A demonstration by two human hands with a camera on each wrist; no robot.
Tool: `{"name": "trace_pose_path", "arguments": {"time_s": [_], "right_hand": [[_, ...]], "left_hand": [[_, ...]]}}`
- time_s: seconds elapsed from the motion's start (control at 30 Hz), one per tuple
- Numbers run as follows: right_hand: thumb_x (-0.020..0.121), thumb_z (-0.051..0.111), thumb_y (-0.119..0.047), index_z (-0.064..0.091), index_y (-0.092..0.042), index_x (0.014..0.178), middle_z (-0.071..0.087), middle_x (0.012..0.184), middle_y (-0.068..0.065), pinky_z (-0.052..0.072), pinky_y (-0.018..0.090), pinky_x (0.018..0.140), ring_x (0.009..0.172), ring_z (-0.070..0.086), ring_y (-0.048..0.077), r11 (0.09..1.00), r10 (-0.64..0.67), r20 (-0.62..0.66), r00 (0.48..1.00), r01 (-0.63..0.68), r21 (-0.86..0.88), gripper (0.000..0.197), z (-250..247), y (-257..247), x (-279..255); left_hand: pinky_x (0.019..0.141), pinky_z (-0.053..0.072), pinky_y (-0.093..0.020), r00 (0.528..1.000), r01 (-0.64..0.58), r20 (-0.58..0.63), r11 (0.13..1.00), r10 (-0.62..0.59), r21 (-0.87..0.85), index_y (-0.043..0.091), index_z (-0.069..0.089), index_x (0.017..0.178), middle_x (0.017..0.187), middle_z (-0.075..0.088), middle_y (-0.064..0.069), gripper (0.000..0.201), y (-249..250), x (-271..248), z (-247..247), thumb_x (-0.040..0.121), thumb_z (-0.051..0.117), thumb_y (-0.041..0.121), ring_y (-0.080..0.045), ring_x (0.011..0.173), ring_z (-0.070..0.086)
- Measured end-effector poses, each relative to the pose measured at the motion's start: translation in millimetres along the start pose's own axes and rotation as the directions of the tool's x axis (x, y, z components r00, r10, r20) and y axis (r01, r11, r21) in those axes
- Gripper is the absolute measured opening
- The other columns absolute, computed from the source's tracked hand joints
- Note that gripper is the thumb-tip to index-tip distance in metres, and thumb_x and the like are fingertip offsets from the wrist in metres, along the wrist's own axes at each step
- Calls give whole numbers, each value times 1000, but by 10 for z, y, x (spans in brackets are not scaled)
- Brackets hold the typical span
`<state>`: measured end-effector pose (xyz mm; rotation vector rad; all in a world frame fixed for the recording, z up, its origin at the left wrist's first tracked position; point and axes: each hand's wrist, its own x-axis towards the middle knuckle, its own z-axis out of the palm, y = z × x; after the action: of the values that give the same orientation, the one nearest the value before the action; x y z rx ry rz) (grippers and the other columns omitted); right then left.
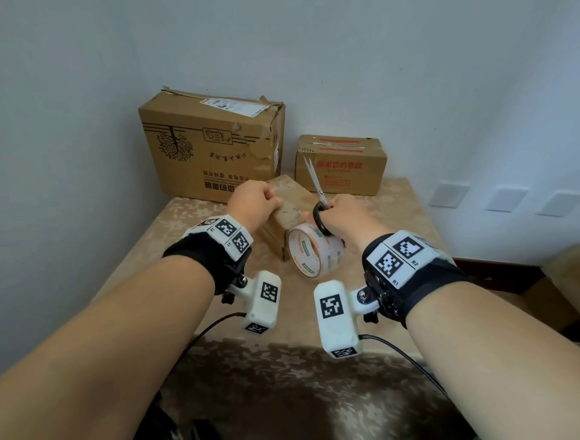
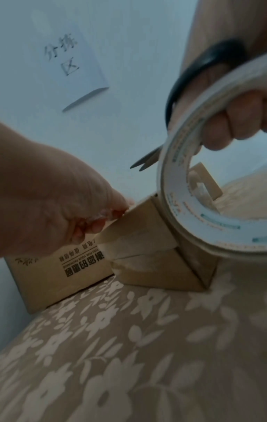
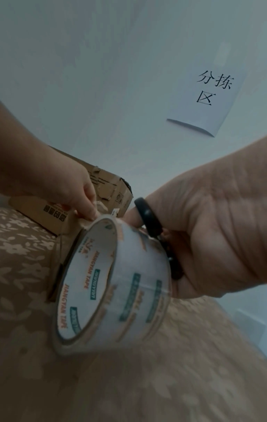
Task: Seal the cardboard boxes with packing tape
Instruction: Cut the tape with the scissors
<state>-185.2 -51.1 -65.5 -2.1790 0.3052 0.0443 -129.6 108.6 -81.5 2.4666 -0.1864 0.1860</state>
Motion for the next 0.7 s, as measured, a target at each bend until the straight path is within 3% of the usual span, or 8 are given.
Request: {"name": "trace_pose_path", "arguments": {"time_s": [0.1, 0.2, 0.33, 0.43, 0.57, 0.7], "right_hand": [[83, 72, -32, 61, 0, 92, 59, 74, 10, 45, 29, 60, 68, 57, 24, 998, 44, 25, 999, -45, 47, 35, 8, 26, -7], [79, 75, -36, 62, 0, 110, 65, 86, 13, 52, 36, 69, 74, 61, 26, 992, 68, 34, 997, -72, 105, 49, 53, 46, 8], [80, 74, -39, 64, 0, 106, 65, 80, 10, 50, 32, 65, 69, 61, 24, 992, 64, 36, 997, -68, 102, 48, 57, 74, -5], [80, 73, -41, 64, 0, 108, 64, 80, 10, 50, 32, 67, 69, 60, 24, 993, 66, 36, 997, -70, 97, 51, 56, 75, -8], [78, 75, -41, 63, -1, 107, 66, 85, 12, 55, 38, 76, 73, 61, 26, 989, 80, 45, 996, -85, 121, 50, 73, 50, 5], [84, 71, -34, 63, 0, 101, 62, 79, 11, 49, 33, 68, 69, 59, 25, 992, 76, 46, 996, -80, 99, 39, 41, 33, -10]], "left_hand": [[73, 46, -32, 998, -62, 29, 994, 60, 95, 21, 49, 72, 77, 55, 3, 25, 10, -24, 41, 86, 64, 35, -23, 83, 58], [68, 40, -32, 996, -64, 66, 993, 58, 98, 15, 47, 85, 87, 51, 1, 45, 12, -35, 83, 77, 69, 54, -21, 82, 51], [72, 41, -31, 996, -27, 85, 999, 24, 32, 16, 46, 94, 106, 52, -7, 54, 4, -17, 115, 71, 72, 58, -22, 90, 52], [77, 40, -29, 998, -8, 63, 999, 11, -49, 13, 48, 102, 113, 49, -8, 55, 19, -35, 138, 72, 76, 50, -22, 97, 51], [86, 44, -30, 999, 49, 21, 980, -46, -195, 9, 33, 129, 127, 47, -9, 85, 6, -26, 108, 69, 81, 45, -23, 111, 50], [78, 40, -28, 995, 98, 31, 991, -95, -96, 9, 42, 123, 123, 52, -8, 64, -67, 62, 28, 80, 70, 47, -18, 97, 50]]}}
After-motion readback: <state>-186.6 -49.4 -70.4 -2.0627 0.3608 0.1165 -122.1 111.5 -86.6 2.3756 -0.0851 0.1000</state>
